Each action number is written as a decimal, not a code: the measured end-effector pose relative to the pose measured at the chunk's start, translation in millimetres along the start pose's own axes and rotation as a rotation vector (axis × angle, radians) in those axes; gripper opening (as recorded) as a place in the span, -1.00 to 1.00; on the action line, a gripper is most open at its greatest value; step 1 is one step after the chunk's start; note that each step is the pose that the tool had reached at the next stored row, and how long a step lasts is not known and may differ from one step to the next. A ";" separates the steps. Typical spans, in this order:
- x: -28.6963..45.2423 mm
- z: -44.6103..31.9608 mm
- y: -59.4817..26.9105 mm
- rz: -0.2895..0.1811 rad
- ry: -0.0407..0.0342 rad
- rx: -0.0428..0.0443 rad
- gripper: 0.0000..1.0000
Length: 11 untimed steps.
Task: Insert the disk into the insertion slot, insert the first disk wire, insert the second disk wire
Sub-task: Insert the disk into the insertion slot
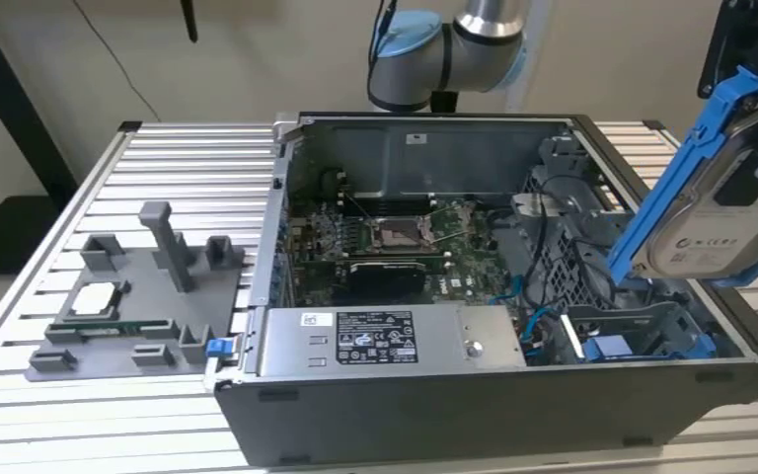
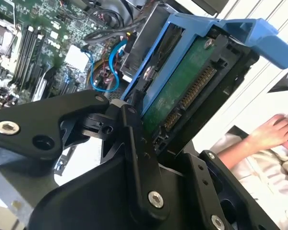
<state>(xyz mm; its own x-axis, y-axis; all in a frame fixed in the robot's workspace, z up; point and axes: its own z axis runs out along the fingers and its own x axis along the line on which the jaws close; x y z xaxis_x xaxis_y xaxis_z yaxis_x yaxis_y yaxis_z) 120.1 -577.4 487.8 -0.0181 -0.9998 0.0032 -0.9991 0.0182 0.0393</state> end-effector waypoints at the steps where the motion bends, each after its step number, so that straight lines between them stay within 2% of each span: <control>1: 1.2 0.7 -0.1 0.000 0.0001 0.0000 -1.00; 8: 4.1 6.1 -0.3 0.000 0.0001 0.0000 -1.00; 11: 4.7 10.6 -0.5 0.000 0.0004 -0.0002 -1.00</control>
<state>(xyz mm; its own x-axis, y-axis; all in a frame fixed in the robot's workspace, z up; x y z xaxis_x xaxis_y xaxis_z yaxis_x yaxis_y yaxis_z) 120.1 -582.1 477.2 -0.0181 -0.9998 0.0036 -0.9991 0.0183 0.0395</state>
